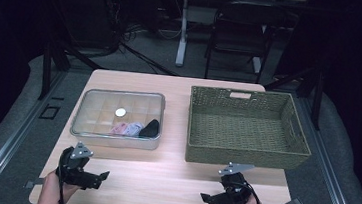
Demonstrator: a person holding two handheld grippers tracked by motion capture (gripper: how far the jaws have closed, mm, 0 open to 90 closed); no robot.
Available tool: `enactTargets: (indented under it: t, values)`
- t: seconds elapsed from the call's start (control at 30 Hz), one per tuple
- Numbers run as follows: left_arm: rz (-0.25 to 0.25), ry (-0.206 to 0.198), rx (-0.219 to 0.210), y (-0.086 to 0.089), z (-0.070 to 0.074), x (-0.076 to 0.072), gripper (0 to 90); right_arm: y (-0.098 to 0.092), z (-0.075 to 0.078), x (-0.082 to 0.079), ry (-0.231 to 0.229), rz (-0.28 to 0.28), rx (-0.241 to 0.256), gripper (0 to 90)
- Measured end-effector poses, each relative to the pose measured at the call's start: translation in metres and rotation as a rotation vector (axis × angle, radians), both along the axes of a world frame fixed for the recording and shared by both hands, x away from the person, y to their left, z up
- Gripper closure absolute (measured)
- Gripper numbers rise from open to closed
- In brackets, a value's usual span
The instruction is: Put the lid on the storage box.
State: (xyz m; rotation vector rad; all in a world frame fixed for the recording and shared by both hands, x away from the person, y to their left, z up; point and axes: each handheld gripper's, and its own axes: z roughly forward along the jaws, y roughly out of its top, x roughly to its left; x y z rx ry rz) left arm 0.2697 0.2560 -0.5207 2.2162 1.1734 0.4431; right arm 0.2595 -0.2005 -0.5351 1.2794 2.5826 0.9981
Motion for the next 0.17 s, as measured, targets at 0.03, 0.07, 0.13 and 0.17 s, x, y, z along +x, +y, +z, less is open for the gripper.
enactTargets:
  t: [0.03,0.07,0.13,0.17]
  values:
    - [-0.008,-0.002,-0.001,0.0007,0.001,0.0003,0.0,-0.0008,0.0003,0.0004,0.004,-0.003,0.003,2.9]
    - [-0.007,-0.009,-0.001,0.0008,0.0005,0.0008,0.0,-0.0022,0.0005,0.001,0.0,-0.005,0.002,2.8]
    - [-0.01,-0.005,-0.007,0.0011,-0.0016,0.0019,0.0,-0.0042,0.0003,0.0024,0.007,-0.007,0.007,2.2]
    - [-0.006,-0.005,-0.008,0.0008,-0.0027,0.0021,0.0,-0.005,-0.0003,0.0027,0.008,-0.01,0.014,2.1]
